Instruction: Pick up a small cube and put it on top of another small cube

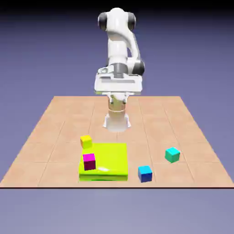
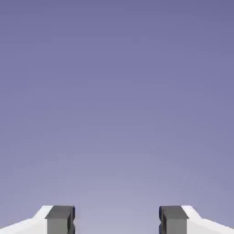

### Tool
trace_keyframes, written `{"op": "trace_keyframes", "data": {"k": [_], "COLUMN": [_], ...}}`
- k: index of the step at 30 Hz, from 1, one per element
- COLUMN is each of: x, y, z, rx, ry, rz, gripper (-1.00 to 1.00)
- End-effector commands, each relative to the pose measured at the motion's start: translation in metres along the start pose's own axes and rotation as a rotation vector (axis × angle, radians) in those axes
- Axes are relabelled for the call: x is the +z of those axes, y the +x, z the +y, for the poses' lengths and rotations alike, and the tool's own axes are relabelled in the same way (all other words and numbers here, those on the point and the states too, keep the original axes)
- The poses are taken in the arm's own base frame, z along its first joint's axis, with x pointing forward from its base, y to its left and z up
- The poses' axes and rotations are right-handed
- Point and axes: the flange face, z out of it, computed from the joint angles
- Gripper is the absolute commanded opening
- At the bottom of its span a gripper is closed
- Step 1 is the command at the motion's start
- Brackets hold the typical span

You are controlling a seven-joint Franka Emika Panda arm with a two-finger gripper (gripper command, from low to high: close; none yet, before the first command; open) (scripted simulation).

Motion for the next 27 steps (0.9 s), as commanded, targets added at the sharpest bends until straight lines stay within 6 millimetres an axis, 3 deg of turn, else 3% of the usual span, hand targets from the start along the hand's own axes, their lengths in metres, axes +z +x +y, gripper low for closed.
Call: {"op": "trace_keyframes", "data": {"k": [1,8,16,23,25,27], "x": [0.012,0.087,0.149,0.173,0.173,0.194], "y": [-0.009,-0.087,-0.208,-0.326,-0.335,-0.351], "z": [-0.008,-0.054,-0.086,-0.098,-0.098,-0.081], "rx": [-0.019,-0.155,-0.315,-0.459,-0.470,-0.469], "ry": [-0.024,-0.195,-0.388,-0.548,-0.560,-0.560], "rz": [-0.038,-0.292,-0.561,-0.774,-0.790,-0.788], "gripper": [0.00,0.00,0.00,0.00,0.00,0.00]}}
